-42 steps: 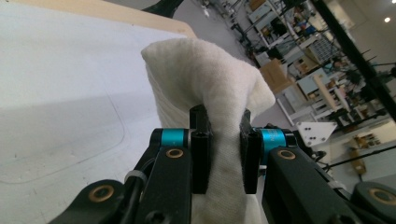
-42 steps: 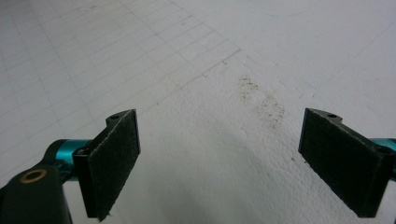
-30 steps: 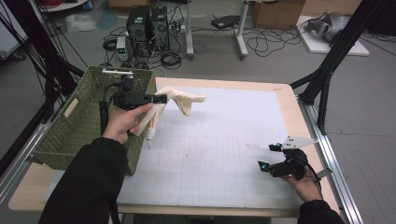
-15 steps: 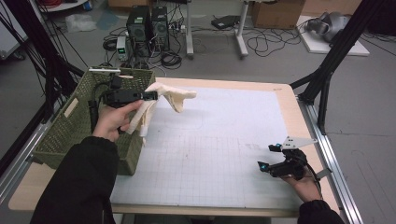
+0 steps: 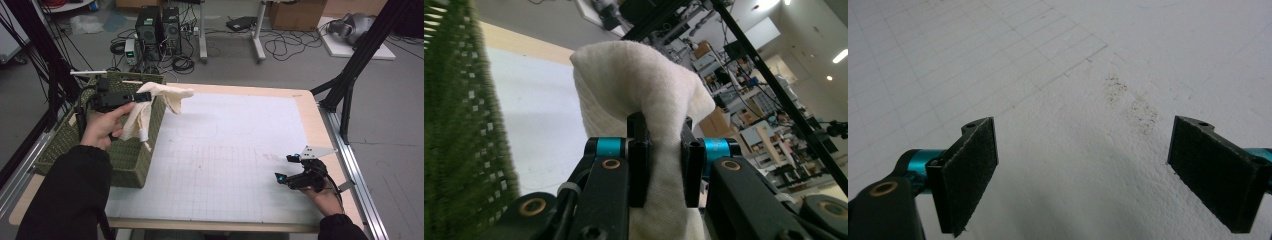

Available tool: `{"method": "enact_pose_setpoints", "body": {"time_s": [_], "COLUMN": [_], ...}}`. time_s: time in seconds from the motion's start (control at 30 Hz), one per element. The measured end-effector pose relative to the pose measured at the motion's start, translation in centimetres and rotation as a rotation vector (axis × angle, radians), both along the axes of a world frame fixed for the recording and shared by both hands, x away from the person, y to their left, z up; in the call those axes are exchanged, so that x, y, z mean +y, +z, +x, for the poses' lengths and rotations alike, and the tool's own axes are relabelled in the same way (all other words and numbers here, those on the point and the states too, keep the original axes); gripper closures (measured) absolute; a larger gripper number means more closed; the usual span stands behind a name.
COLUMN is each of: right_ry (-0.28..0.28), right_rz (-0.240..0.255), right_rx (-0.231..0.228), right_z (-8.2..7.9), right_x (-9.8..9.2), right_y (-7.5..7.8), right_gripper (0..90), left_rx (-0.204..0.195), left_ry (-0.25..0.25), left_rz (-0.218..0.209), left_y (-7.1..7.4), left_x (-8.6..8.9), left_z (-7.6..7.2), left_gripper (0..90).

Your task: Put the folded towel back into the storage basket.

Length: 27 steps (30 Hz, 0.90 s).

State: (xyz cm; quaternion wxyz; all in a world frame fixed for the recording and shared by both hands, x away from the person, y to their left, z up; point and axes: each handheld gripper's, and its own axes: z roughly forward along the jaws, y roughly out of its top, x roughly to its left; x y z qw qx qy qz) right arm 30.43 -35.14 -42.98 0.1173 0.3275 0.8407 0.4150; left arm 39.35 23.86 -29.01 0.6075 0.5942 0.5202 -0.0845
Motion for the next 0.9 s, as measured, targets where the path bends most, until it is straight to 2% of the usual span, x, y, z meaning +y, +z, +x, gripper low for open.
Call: {"method": "enact_pose_setpoints", "body": {"time_s": [0.07,0.33,0.43,0.67,0.73,0.9], "right_ry": [0.001,0.003,0.004,0.007,0.01,0.007], "right_rz": [0.0,-0.005,-0.008,-0.009,-0.009,-0.009], "right_rx": [0.005,0.015,0.021,0.022,0.019,0.021], "right_z": [0.1,0.2,0.3,0.3,0.4,0.3], "right_x": [0.0,0.2,0.2,0.2,0.2,0.2], "right_y": [-0.1,-0.3,-0.4,-0.5,-0.5,-0.4], "right_gripper": [11.8,11.8,11.8,11.8,11.8,11.8], "left_rx": [0.006,0.023,0.031,0.029,0.035,0.039], "left_ry": [0.009,0.044,0.052,0.057,0.063,0.078], "left_rz": [0.015,0.017,0.031,0.023,0.037,0.038], "left_y": [0.0,-0.6,-0.8,-1.1,-1.2,-1.8], "left_x": [0.6,2.4,2.6,3.1,3.2,3.8], "left_z": [-0.1,-0.3,-0.2,-0.2,-0.2,-0.3], "left_gripper": [79.5,79.5,79.5,79.5,79.5,79.5]}}
